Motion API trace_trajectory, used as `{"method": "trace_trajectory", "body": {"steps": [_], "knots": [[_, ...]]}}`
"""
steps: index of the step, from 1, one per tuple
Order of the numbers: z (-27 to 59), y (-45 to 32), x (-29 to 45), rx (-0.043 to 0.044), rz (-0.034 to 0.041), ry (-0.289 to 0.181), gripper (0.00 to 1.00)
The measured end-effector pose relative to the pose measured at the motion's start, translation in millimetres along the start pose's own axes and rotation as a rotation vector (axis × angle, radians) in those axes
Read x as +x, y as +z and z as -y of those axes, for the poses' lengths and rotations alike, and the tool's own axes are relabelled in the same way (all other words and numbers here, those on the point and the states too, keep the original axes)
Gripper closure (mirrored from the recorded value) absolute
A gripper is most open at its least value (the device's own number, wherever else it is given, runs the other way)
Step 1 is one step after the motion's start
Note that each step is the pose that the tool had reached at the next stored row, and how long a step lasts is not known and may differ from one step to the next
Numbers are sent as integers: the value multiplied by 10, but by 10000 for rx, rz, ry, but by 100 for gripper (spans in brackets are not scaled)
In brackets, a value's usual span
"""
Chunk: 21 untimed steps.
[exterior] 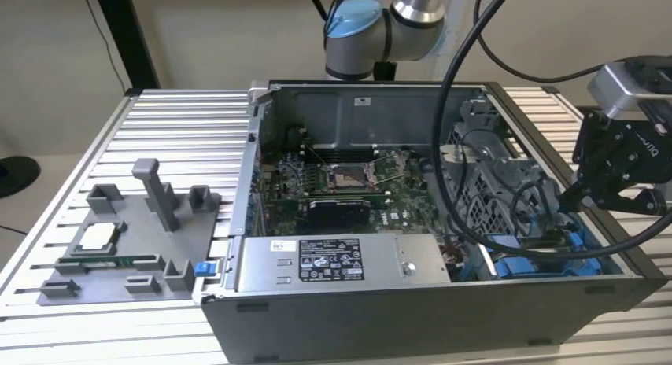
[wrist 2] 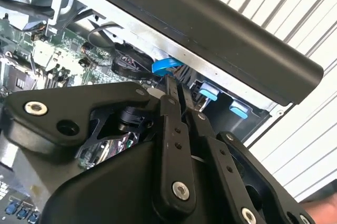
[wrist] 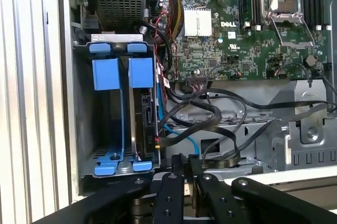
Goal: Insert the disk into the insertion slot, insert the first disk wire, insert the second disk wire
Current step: 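Insert the second disk wire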
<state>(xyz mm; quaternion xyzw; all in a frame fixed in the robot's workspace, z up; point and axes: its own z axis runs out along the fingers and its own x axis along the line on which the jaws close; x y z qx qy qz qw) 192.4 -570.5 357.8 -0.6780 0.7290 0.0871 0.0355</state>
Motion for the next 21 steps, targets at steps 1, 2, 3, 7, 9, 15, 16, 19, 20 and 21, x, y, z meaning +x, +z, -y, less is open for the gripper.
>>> {"method": "trace_trajectory", "body": {"steps": [1, 2, 3, 7, 9, 15, 16, 19, 20, 21], "knots": [[-1, -11, 0, -8, -1, 2, 100], [-3, -29, 2, -20, -1, 4, 100], [-7, -51, 5, -29, -1, 6, 100], [-38, -141, 28, -44, 13, 7, 100], [-62, -167, 50, -45, 27, 6, 100], [-215, -200, 146, -49, 71, 3, 100], [-256, -199, 159, -49, 76, 3, 100], [-388, -196, 197, -49, 79, 3, 100], [-432, -195, 209, -49, 79, 3, 100], [-476, -193, 222, -48, 80, 2, 100]]}}
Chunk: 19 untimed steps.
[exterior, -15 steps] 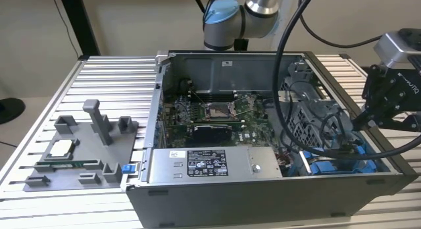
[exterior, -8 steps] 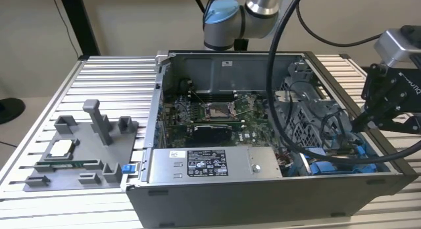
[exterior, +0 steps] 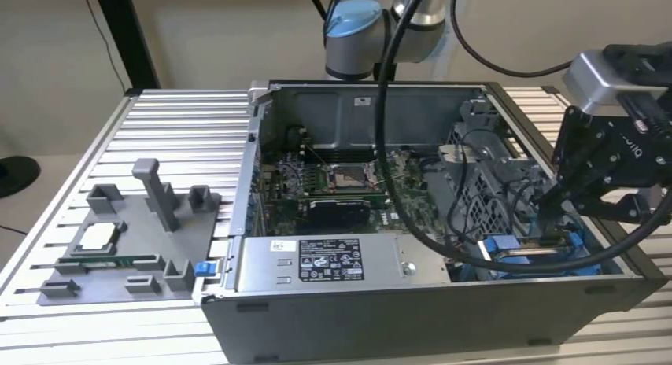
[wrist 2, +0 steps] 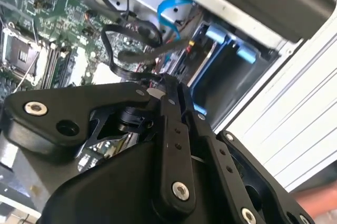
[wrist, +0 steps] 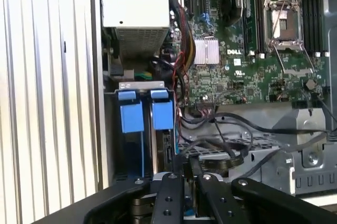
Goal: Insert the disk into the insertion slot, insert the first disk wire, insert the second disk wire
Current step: 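Insert the second disk wire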
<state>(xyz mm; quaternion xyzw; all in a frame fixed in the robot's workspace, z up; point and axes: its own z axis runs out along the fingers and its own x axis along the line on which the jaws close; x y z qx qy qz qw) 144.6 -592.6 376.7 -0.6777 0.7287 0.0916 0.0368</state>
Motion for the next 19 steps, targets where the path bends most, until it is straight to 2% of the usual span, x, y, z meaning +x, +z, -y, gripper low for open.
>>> {"method": "trace_trajectory", "body": {"steps": [2, 3, 4, 10, 13, 15, 16, 19], "knots": [[-72, 3, 16, 21, 1, -3, 100], [-94, 6, 21, 53, 3, -9, 100], [-113, 10, 26, 123, 7, -21, 100], [-202, 30, 38, 921, 60, -182, 100], [-234, 47, 44, 1194, 80, -248, 100], [-242, 60, 48, 1308, 85, -284, 100], [-242, 72, 50, 1336, 85, -298, 100], [-237, 124, 59, 1354, 86, -313, 100]]}}
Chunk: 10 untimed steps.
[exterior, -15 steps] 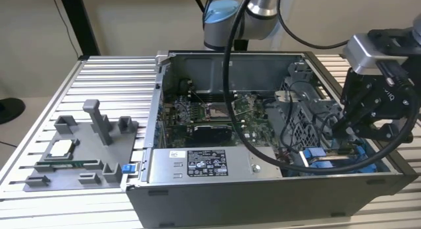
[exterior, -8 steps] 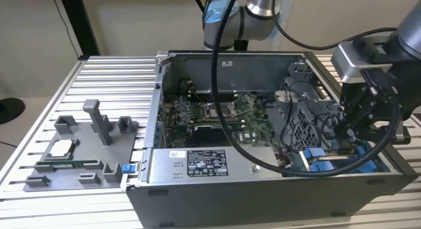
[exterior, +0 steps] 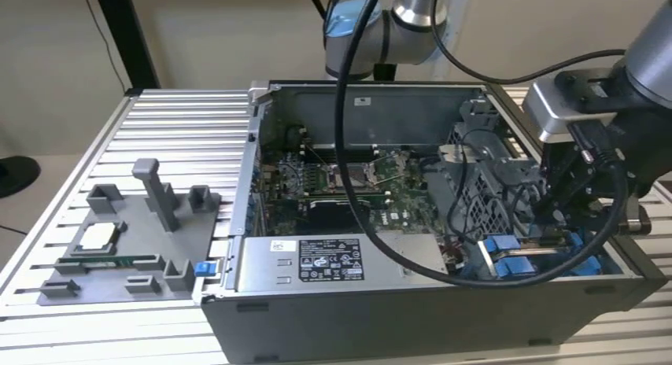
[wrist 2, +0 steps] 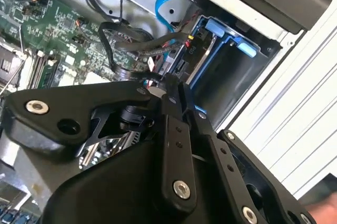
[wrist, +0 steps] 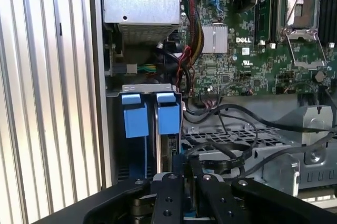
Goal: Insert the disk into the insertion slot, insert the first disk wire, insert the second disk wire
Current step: 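Insert the second disk wire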
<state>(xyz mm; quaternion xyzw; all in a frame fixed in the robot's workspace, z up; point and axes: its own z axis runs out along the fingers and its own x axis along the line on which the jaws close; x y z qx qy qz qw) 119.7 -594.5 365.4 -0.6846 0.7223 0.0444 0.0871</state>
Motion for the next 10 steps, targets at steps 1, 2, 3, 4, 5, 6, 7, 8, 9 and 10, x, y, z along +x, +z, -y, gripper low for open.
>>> {"method": "trace_trajectory", "body": {"steps": [1, 2, 3, 4, 5, 6, 7, 8, 9, 10], "knots": [[-2, 18, 3, 1, 0, -6, 100], [-3, 36, 7, 3, 1, -16, 100], [-3, 54, 10, 4, 2, -29, 100], [-5, 72, 14, 5, 4, -42, 100], [-6, 90, 17, 4, 5, -59, 100], [-7, 108, 21, 2, 5, -78, 100], [-8, 124, 24, 1, 6, -95, 100], [-9, 142, 28, 1, 6, -113, 100], [-10, 160, 31, 1, 9, -132, 100], [-11, 178, 34, 1, 11, -152, 100]]}}
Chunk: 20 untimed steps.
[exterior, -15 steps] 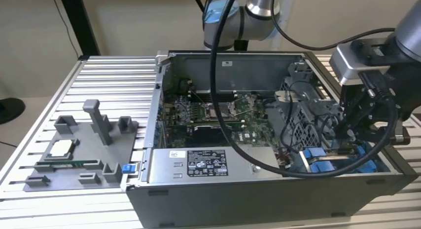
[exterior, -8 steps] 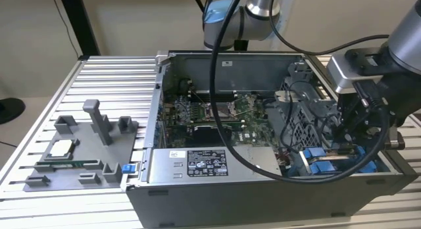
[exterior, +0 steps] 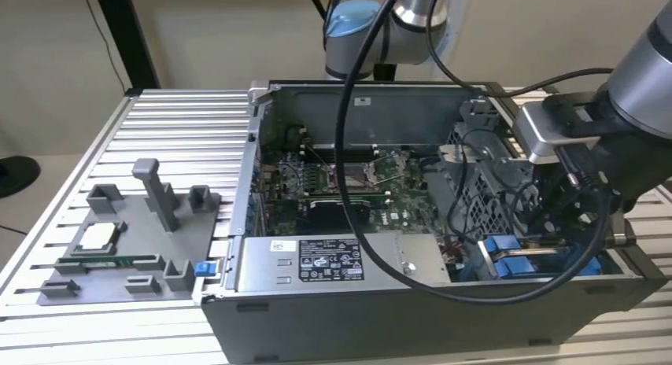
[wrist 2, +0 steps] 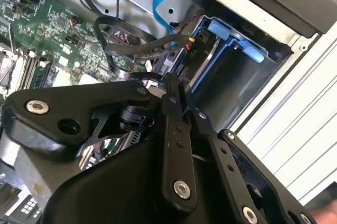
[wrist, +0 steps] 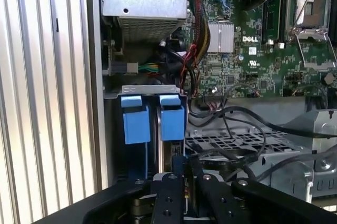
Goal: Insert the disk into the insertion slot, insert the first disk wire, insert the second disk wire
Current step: 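Insert the second disk wire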
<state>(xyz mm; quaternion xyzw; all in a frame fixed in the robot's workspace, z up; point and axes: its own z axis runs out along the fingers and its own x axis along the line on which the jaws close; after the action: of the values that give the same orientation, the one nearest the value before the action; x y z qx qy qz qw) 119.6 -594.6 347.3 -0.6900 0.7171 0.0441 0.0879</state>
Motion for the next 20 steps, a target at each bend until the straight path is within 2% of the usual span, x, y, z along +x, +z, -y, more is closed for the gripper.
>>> {"method": "trace_trajectory", "body": {"steps": [4, 6, 10, 12, 16, 20], "knots": [[-4, 56, 11, 32, 8, -123, 100], [-3, 57, 11, 97, 13, -171, 100], [-2, 36, 7, 103, 23, -226, 100], [-3, 35, 7, 178, 29, -283, 100], [-2, 34, 10, 411, 40, -418, 100], [-2, 43, 18, 427, 42, -424, 100]]}}
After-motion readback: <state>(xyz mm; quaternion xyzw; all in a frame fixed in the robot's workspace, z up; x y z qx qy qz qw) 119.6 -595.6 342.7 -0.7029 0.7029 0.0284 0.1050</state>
